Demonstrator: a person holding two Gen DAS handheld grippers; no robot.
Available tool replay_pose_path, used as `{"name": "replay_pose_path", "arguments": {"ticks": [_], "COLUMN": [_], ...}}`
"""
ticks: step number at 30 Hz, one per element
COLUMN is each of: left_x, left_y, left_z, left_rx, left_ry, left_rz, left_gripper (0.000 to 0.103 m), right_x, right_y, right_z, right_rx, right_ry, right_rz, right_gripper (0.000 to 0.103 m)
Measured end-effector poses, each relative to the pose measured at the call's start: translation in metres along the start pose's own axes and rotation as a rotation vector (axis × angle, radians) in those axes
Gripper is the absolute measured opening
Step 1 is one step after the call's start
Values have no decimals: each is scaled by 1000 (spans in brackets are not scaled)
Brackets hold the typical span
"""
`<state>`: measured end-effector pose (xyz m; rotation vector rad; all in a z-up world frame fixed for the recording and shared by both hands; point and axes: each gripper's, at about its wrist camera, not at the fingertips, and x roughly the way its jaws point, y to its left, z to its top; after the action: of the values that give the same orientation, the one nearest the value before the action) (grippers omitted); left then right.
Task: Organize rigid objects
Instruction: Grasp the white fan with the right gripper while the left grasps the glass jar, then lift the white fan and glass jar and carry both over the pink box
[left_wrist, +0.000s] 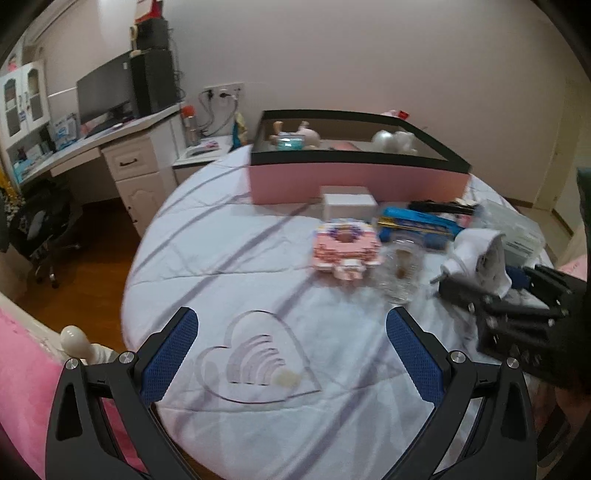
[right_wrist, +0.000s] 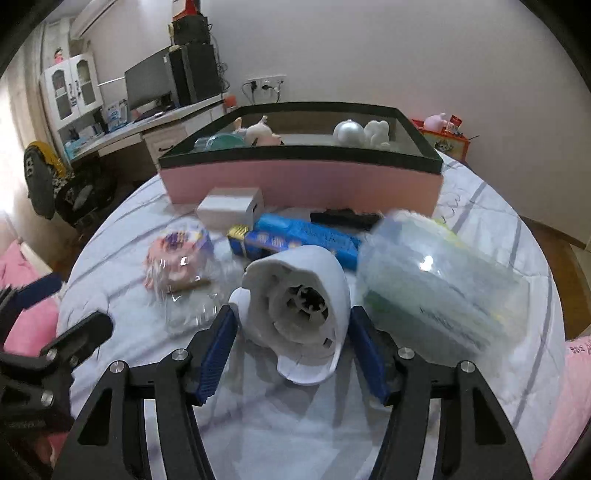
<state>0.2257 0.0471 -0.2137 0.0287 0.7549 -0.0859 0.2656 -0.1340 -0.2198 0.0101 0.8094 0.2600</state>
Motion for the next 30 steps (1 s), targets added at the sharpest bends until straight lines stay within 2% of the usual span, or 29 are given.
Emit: {"name": "replay_pose_path", "arguments": {"ticks": [4,8,9,11,12,13,14,18,23,24,25,27,30], "left_x": [2,7,8,13,18,24,25,35,47,47,47,45,36], "left_y": [-17,-35,-38,-47,-52,-56,-56,-65,-75,-75,-74,-70,-69], "left_z": [2,9,12,16,19,21,22,26,29,29,29,26,17], "left_rx": [3,-37,-34,-14,2,17,21,52,86,87,78,56,68], "left_ry": [-2,-30,-30,-29,-26,-7,0,28,52,57,60,69,59], "left_rz": [-45,-111,-114,-105,-95,-87,-87,-89,-97,-98,-113,-144,-127], "left_gripper": [103,101,93,87,80,67,61,50,49,35,33,31,31], "right_x": [-20,-35,-37,-38,-39,-39,-39,-37,-34,-34,-33,-32,-31], "right_y": [-17,-37,-42,-48,-51,-53,-53,-54,-58,-58,-58,-58,-57], "right_z": [-22,-34,-36,-37,-38,-38,-38,-37,-35,-34,-33,-33,-32], "right_rx": [7,38,47,58,61,65,67,66,81,81,81,86,88], "right_ry": [15,11,4,3,-2,-5,-8,-20,-36,-37,-38,-44,-46], "right_rz": [2,-3,3,10,17,23,27,34,36,34,31,29,20], "right_gripper": [63,63,63,63,63,63,63,63,63,63,63,63,64]}}
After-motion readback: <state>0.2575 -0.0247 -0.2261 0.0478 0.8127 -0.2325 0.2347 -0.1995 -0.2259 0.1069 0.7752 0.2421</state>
